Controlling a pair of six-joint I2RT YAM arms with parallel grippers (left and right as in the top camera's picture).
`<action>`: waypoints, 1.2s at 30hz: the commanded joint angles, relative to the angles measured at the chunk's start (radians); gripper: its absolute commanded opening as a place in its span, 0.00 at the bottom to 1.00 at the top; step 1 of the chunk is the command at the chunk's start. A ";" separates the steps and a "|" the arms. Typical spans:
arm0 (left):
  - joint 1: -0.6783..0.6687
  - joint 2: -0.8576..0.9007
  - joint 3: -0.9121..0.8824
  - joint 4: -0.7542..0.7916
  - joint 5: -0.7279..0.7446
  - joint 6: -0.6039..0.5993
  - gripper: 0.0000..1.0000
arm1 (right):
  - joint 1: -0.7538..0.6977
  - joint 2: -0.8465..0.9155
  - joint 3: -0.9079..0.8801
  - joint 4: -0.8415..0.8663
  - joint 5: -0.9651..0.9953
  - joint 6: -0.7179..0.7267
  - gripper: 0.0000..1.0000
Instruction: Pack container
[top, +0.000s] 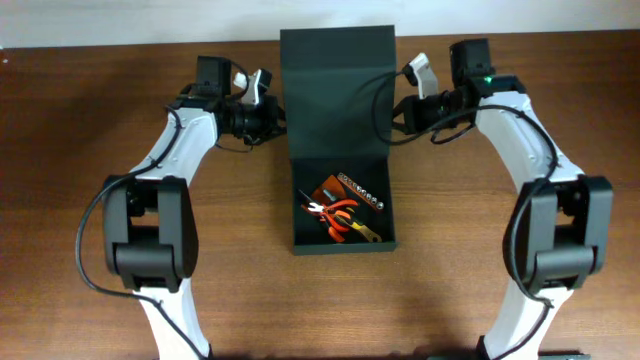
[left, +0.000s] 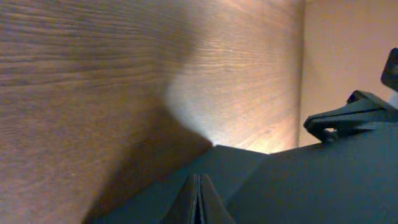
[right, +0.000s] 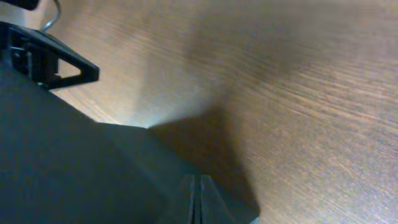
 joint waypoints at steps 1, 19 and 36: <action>-0.001 -0.061 0.019 -0.016 0.026 0.040 0.02 | 0.013 -0.075 0.019 -0.016 -0.052 -0.015 0.04; -0.001 -0.249 0.019 -0.332 0.006 0.221 0.02 | 0.013 -0.248 0.019 -0.391 0.076 -0.144 0.04; -0.001 -0.367 0.019 -0.558 -0.134 0.341 0.79 | 0.013 -0.481 0.019 -0.538 0.208 -0.171 0.18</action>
